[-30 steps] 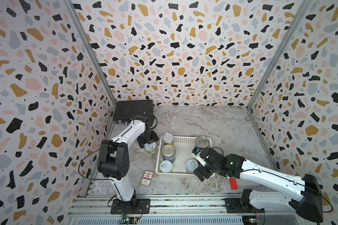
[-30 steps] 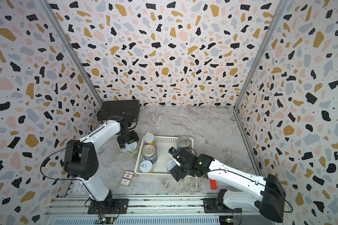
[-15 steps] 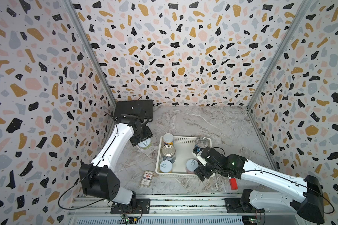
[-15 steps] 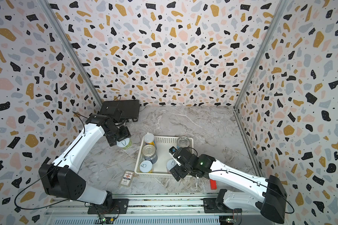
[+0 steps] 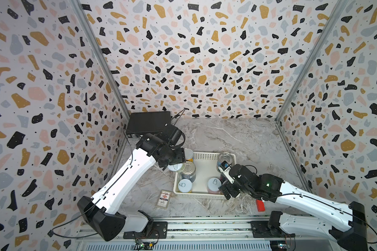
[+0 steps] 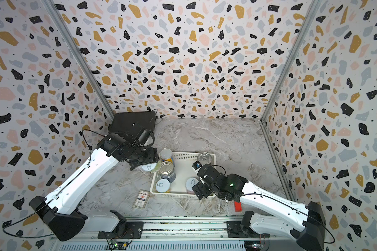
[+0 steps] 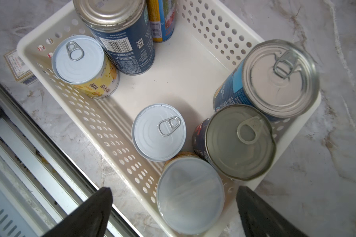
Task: Put the canned food in the basket
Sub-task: Place the canned food in the basket.
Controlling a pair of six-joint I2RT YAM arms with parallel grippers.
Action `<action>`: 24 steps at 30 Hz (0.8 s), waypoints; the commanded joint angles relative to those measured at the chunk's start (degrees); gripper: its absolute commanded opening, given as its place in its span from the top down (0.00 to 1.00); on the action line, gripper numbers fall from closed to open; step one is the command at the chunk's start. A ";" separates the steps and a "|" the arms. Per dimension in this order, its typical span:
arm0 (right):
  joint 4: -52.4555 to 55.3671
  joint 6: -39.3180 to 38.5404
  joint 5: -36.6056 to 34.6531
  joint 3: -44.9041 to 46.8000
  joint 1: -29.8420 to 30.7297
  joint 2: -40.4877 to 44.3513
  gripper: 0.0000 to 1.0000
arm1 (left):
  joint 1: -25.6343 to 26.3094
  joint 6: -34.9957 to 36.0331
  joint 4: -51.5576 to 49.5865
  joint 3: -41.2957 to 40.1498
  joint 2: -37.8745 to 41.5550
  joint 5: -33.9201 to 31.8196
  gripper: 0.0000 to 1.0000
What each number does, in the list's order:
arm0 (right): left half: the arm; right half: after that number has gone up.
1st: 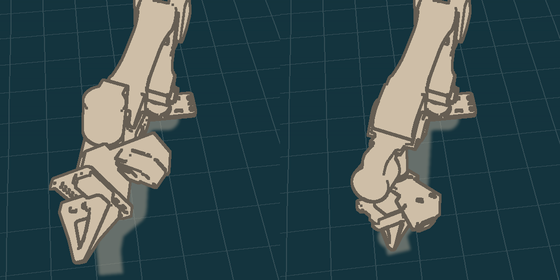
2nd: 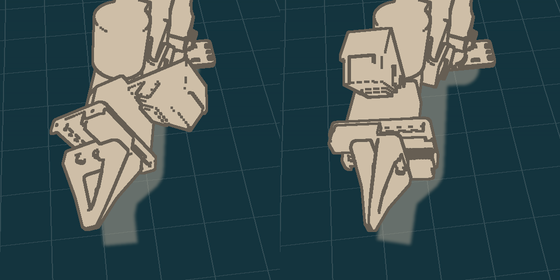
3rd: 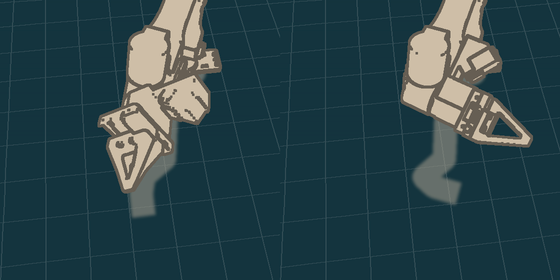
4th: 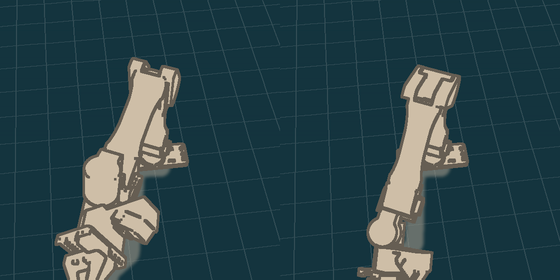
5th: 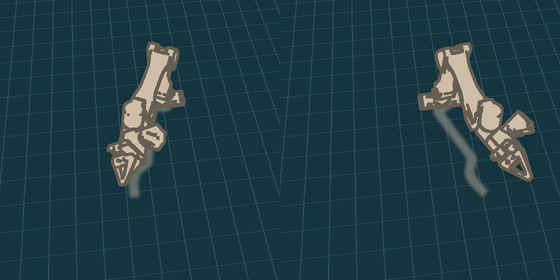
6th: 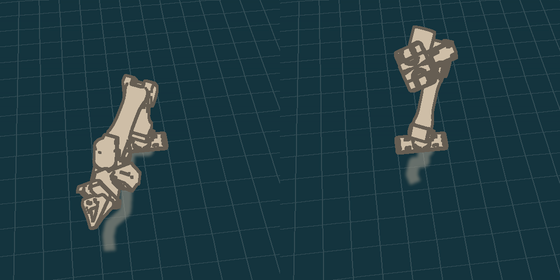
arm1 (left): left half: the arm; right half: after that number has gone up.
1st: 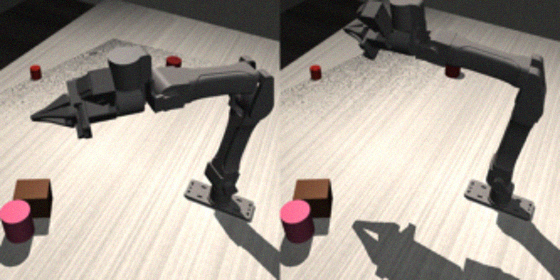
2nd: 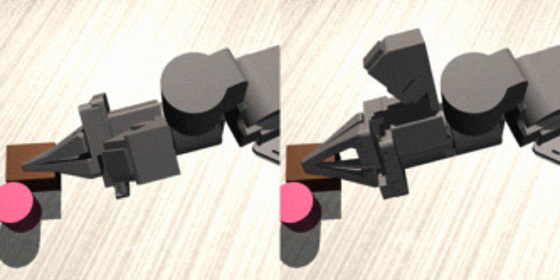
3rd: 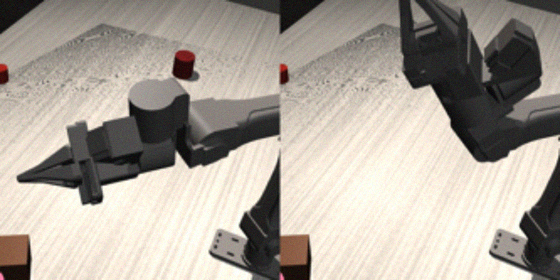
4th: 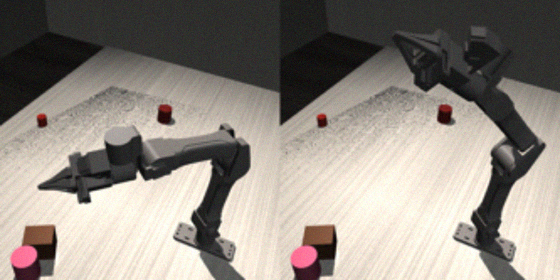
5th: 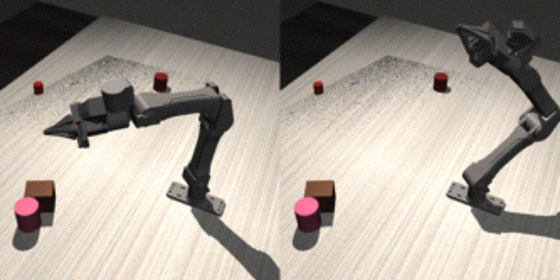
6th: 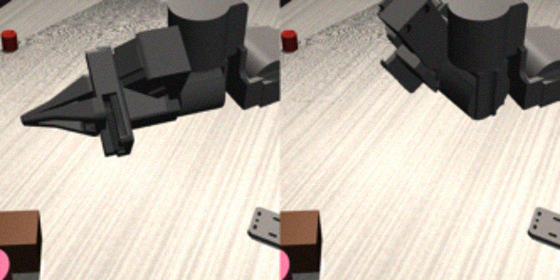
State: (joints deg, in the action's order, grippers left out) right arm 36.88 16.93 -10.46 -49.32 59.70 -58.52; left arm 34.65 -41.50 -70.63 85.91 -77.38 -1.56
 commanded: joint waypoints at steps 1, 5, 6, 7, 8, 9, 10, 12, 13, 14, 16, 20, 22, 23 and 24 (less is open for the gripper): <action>1.43 1.26 -3.27 0.67 -0.01 2.71 0.00 | 4.36 -2.70 2.19 -0.85 0.57 -1.91 0.39; 1.69 1.60 -4.83 1.02 -0.03 4.56 0.00 | 10.33 -4.77 3.40 -1.55 0.29 -4.29 0.39; 1.79 1.76 -5.20 1.02 -0.01 4.95 0.00 | 11.56 -5.31 3.82 -1.86 0.25 -4.54 0.39; 1.79 1.87 -5.58 1.20 0.02 5.45 0.00 | 12.90 -5.75 4.36 -2.30 0.22 -4.77 0.39; 1.87 1.96 -5.94 1.29 0.04 5.92 0.00 | 14.04 -6.04 4.73 -2.58 0.11 -5.00 0.39; 1.88 2.05 -6.30 1.40 -0.02 6.49 0.00 | 15.42 -6.05 4.89 -2.72 -0.07 -5.45 0.40; 1.87 2.13 -6.70 1.57 0.06 7.05 0.00 | 16.59 -6.05 4.89 -2.89 -0.45 -5.90 0.40; 1.88 2.29 -7.13 1.80 -0.02 8.00 0.00 | 18.62 -6.04 5.29 -3.40 -0.91 -6.19 0.39; 1.87 2.31 -7.29 1.99 -0.02 8.39 0.00 | 19.42 -7.85 5.90 -4.04 -1.14 -5.92 0.40; 1.87 2.33 -7.43 2.03 -0.01 8.66 0.00 | 20.06 -8.18 6.52 -4.79 -1.19 -5.75 0.40; 1.88 2.38 -7.62 2.08 0.00 8.86 0.00 | 21.50 -8.60 7.97 -6.24 -1.51 -5.88 0.40; 1.88 2.36 -7.57 2.07 -0.02 8.69 0.00 | 22.29 -8.36 9.35 -7.87 -2.92 -5.32 0.40; 1.79 2.34 -7.56 2.11 -0.01 8.52 0.00 | 22.21 -8.15 10.52 -9.00 -3.66 -4.45 0.39; 1.79 2.38 -7.54 2.10 0.00 8.51 0.00 | 22.21 -8.16 11.33 -9.70 -3.87 -3.89 0.40; 1.81 2.32 -7.50 2.10 -0.02 8.38 0.00 | 22.26 -8.13 12.34 -10.38 -4.11 -3.33 0.40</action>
State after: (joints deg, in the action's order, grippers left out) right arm 37.74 18.68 -16.97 -47.29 59.70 -50.39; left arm 56.71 -49.10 -62.46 76.47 -81.45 -5.26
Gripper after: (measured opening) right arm 0.999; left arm 0.761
